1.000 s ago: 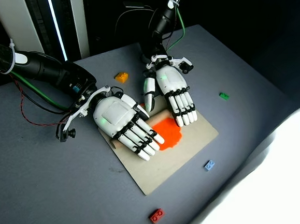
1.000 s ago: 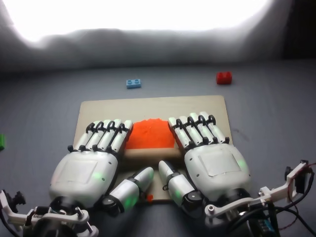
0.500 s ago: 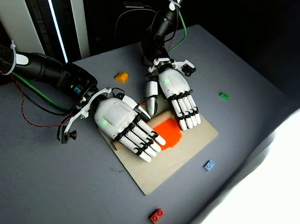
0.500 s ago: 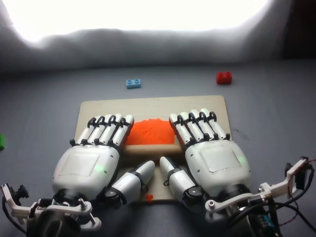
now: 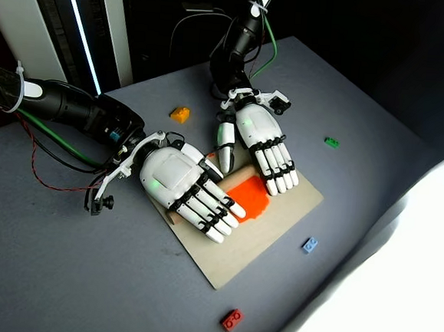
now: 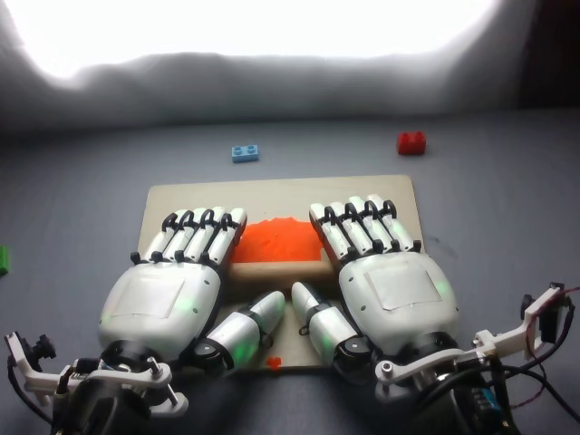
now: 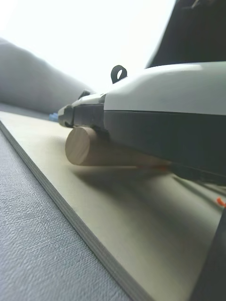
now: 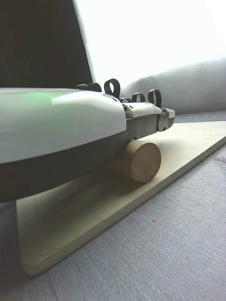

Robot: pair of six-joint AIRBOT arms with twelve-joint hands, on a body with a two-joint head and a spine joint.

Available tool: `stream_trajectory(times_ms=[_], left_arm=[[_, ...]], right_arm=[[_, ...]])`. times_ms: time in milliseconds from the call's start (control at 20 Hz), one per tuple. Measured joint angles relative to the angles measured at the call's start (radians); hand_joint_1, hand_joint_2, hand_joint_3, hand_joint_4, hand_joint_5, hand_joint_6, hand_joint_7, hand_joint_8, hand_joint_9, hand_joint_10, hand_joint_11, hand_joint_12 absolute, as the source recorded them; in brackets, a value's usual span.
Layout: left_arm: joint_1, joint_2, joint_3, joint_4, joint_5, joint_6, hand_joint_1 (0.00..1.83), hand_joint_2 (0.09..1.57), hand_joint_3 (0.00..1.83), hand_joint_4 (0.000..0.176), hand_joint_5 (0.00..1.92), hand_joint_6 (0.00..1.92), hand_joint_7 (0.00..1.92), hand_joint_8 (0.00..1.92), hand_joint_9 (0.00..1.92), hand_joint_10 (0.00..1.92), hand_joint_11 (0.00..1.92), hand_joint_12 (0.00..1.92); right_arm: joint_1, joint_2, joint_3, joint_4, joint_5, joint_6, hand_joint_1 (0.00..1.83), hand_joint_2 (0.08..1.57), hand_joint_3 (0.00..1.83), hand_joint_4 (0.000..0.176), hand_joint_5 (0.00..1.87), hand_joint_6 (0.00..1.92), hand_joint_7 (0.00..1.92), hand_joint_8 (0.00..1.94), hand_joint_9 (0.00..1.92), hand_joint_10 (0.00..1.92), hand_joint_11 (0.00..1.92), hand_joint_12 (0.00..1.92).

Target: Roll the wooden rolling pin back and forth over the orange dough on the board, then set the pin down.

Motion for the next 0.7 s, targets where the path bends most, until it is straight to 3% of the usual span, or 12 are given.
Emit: stream_trajectory(times_ms=[500, 700], left_arm=[[-0.014, 0.0, 0.025, -0.016, 0.017, -0.004, 0.0, 1.37, 0.0, 0.0, 0.0, 0.0, 0.05, 0.0, 0.04, 0.0, 0.0, 0.21], [-0.022, 0.0, 0.036, -0.013, 0.027, -0.004, 0.0, 1.37, 0.0, 0.0, 0.0, 0.0, 0.04, 0.0, 0.03, 0.0, 0.0, 0.17]], right_arm=[[0.004, 0.0, 0.019, 0.003, -0.006, 0.007, 0.0, 1.48, 0.01, 0.0, 0.07, 0.0, 0.07, 0.0, 0.03, 0.01, 0.0, 0.0], [0.009, -0.001, 0.026, 0.01, -0.011, 0.007, 0.0, 1.48, 0.01, 0.0, 0.08, 0.01, 0.09, 0.01, 0.05, 0.01, 0.0, 0.0]])
